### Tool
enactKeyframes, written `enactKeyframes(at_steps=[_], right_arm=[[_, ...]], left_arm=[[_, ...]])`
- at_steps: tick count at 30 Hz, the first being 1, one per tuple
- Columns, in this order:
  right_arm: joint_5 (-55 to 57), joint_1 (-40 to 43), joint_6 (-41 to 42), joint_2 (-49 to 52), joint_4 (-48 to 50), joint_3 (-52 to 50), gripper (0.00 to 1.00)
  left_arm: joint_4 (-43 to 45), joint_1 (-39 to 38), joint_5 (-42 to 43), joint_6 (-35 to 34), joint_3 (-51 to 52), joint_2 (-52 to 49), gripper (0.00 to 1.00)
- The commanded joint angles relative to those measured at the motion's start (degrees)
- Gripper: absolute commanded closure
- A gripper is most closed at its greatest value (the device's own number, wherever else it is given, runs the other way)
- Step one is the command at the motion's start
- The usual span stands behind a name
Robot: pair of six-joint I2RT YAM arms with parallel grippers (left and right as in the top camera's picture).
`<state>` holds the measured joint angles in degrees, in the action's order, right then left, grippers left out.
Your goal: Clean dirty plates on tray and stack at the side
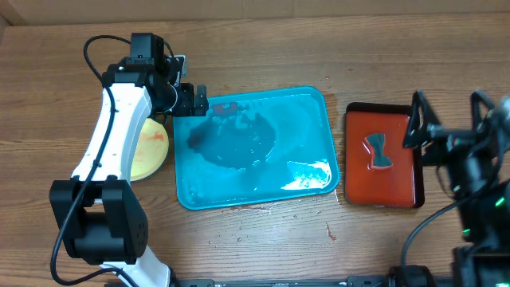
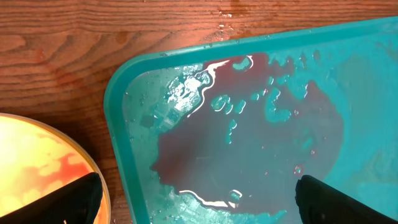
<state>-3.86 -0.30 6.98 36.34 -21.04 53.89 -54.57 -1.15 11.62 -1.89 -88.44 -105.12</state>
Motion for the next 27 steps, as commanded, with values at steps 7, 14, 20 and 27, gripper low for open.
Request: enactKeyframes(at_steps=[7,14,20,27], right_arm=[[1.0,0.4,0.1,-22.5,29.9,-40.0,0.00],[1.3,0.4,0.1,-32.6,32.1,-51.1,0.00],[2.1,0.3,0.1,-35.2,28.5,-51.4,0.00],[2.1,0.3,0.5,-36.2,26.0,-53.4,0.00]], left_arm=[[0.0,-0.1,0.4,0.6,-1.0,1.4,0.00],[0.0,-0.1,0.4,0.6,-1.0,1.4,0.00],[0.0,-0.1,0.4,0.6,-1.0,1.4,0.00],[0.0,-0.1,0.4,0.6,-1.0,1.4,0.00]])
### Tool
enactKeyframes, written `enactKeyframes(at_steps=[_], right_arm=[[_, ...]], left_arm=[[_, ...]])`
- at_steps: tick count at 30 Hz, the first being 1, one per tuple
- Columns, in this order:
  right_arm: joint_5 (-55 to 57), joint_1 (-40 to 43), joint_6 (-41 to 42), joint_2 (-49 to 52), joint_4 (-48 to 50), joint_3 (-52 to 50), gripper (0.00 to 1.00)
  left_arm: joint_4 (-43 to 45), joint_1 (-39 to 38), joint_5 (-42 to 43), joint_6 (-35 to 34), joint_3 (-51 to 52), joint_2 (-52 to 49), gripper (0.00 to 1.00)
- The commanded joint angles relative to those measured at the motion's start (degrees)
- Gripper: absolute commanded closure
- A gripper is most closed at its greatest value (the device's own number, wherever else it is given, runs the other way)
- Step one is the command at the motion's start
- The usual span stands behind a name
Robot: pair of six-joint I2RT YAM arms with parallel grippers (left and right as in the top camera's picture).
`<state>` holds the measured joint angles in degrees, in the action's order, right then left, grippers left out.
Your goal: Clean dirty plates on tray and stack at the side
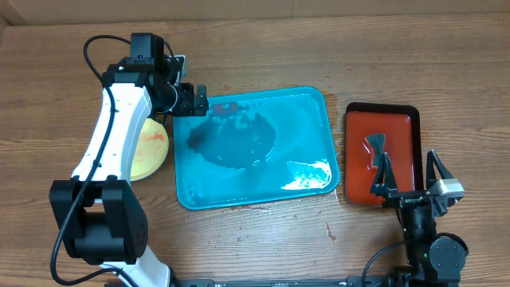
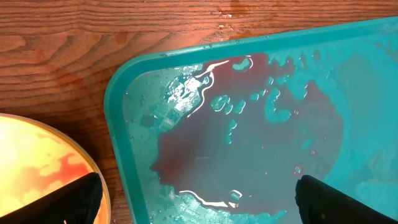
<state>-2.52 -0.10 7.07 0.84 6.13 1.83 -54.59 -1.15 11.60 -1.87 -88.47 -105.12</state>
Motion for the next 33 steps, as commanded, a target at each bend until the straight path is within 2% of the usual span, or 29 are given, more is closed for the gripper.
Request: enactKeyframes(at_steps=[1,5,8,33], right_arm=[[0.8,0.1,0.4,-0.7,-1.5,-1.4,0.00],[0.8,0.1,0.4,-0.7,-4.9,-1.4,0.00],[-0.8,0.1,0.5,-0.7,-11.0,-1.4,0.00],[-1.2,0.1,0.5,-0.6,-10.6,-1.4,0.00]], left_arm=[[0.0,-0.1,0.4,0.6,-0.9,1.4,0.00],[0.0,-0.1,0.4,0.6,-0.9,1.4,0.00],[0.0,-0.1,0.4,0.6,-0.9,1.4,0.00],[0.0,-0.1,0.4,0.6,-0.9,1.4,0.00]])
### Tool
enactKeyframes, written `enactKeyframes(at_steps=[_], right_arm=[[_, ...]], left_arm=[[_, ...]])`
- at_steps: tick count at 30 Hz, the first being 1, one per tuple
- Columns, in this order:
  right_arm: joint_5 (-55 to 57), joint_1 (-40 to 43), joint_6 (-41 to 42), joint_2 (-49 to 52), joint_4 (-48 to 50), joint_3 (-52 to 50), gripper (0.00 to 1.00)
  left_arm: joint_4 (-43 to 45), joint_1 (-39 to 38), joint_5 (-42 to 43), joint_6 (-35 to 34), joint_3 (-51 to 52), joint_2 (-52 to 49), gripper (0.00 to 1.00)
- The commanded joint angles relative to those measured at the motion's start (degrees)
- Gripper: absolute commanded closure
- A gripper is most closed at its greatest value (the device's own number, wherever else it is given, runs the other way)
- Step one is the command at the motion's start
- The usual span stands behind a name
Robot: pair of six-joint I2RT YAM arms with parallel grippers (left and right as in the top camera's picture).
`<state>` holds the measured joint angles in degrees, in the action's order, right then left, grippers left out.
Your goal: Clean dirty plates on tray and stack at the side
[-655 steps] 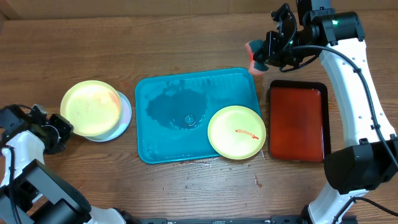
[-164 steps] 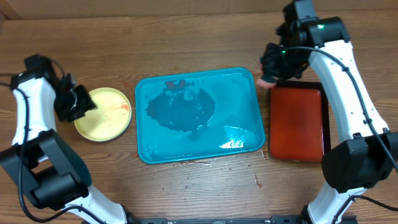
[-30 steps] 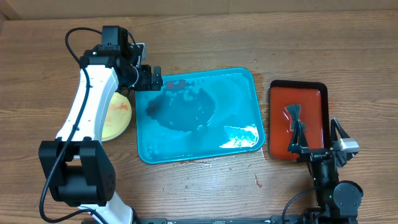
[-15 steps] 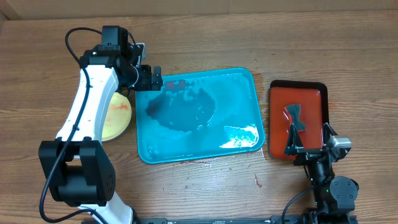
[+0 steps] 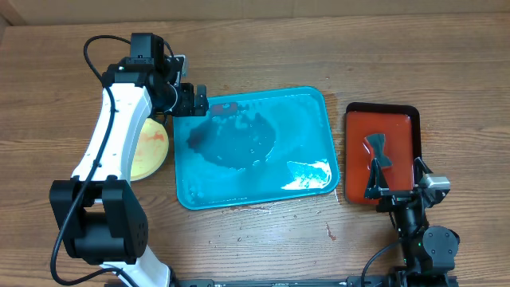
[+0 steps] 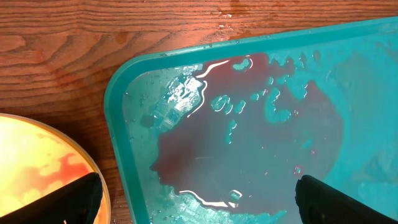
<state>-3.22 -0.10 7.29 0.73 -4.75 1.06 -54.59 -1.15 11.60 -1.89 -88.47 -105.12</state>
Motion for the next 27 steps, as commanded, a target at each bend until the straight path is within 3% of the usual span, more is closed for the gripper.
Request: enactKeyframes(at_steps=[1,9,13,17,27], right_arm=[[-0.5,0.1,0.2,-0.5,0.3,-0.6,0.00],[-0.5,0.1,0.2,-0.5,0.3,-0.6,0.00],[-0.5,0.1,0.2,-0.5,0.3,-0.6,0.00],[-0.5,0.1,0.2,-0.5,0.3,-0.6,0.00],[-0.5,0.1,0.2,-0.5,0.3,-0.6,0.00]], left_arm=[[0.0,-0.1,0.4,0.6,-0.9,1.4,0.00],[-0.2,-0.1,-7.6,0.6,-0.7,5.3,0.00],[8.7,-0.1,-7.5,0.6,3.7,14.5,0.00],[23.4,0.2,-7.6,0.7,18.7,29.6,0.00],[44.3,2.4,-7.6,0.6,56.4,63.5,0.00]])
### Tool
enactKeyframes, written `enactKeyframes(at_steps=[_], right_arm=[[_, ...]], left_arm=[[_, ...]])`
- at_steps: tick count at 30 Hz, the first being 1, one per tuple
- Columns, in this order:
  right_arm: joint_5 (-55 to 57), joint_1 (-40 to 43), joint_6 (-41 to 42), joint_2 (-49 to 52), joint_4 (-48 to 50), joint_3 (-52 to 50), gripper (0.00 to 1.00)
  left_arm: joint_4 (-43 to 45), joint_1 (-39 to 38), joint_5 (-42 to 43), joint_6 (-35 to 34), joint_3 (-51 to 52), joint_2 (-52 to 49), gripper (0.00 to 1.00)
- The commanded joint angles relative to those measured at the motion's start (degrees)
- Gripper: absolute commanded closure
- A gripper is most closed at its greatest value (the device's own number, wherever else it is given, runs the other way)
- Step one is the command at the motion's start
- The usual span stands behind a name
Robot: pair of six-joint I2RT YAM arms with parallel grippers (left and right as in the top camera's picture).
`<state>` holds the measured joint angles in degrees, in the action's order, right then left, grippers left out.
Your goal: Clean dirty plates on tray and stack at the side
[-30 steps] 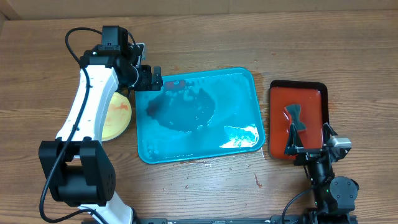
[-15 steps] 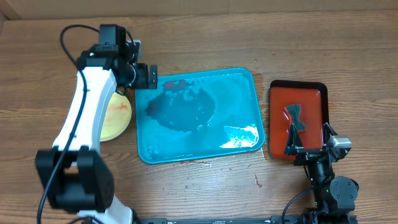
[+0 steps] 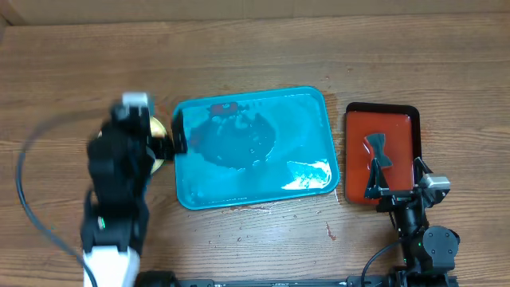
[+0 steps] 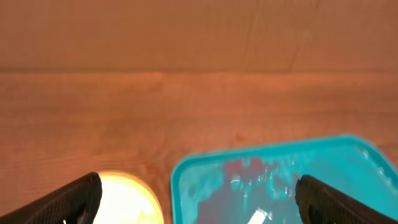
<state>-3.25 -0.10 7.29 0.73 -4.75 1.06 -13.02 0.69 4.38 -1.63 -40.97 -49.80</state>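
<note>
The teal tray [image 3: 303, 119] lies mid-table with a reddish puddle [image 3: 231, 143] across its left half. In the left wrist view the tray [image 4: 186, 171] and puddle [image 4: 242, 180] look small and blurred. A yellow plate [image 4: 124, 199] stained orange lies just left of the tray; overhead only a sliver [image 3: 158, 127] shows past my left arm. My left gripper [image 3: 171, 137] is blurred and raised by the tray's left edge. It is open [image 4: 196, 205], fingers [image 4: 71, 199] wide, holding nothing. My right gripper [image 3: 397, 177] stands open and empty at the near right.
A red rectangular tray [image 3: 398, 127] lies right of the teal one, with a dark bow-tie-shaped object [image 3: 380, 150] on it. Drops of liquid [image 3: 328, 231] spot the wood near the teal tray's front edge. A brown wall [image 4: 186, 31] runs behind the table.
My left arm was stretched to the tray's far-left corner, gripper low over the puddle. It now sits nearer the front, raised, viewing tray and plate from farther off. The right arm has not moved.
At first my left gripper hung open over the tray's far-left corner and the right arm stood high at the right edge. Then the right arm was folded down beside the red tray, where it stays. The left arm held still until now, when it is drawn back.
</note>
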Motion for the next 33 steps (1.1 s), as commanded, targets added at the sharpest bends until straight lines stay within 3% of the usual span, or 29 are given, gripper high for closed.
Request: enactKeyframes(at_steps=[1,7,13,25,33], right_arm=[[-0.4,0.1,0.2,-0.5,0.3,-0.6,0.00],[-0.4,0.1,0.2,-0.5,0.3,-0.6,0.00],[-0.4,0.1,0.2,-0.5,0.3,-0.6,0.00],[-0.4,0.1,0.2,-0.5,0.3,-0.6,0.00],[-0.4,0.1,0.2,-0.5,0.3,-0.6,0.00]], left_arm=[[4.5,0.5,-0.3,0.4,12.6,12.1,0.00],[10.4,0.5,-0.3,0.3,28.8,30.1,0.00],[12.7,0.5,-0.6,0.4,35.7,37.9,0.00],[10.5,0.5,-2.9,0.4,40.7,49.6,0.00],[8.6,0.5,-3.4,0.3,40.7,49.6,0.00]])
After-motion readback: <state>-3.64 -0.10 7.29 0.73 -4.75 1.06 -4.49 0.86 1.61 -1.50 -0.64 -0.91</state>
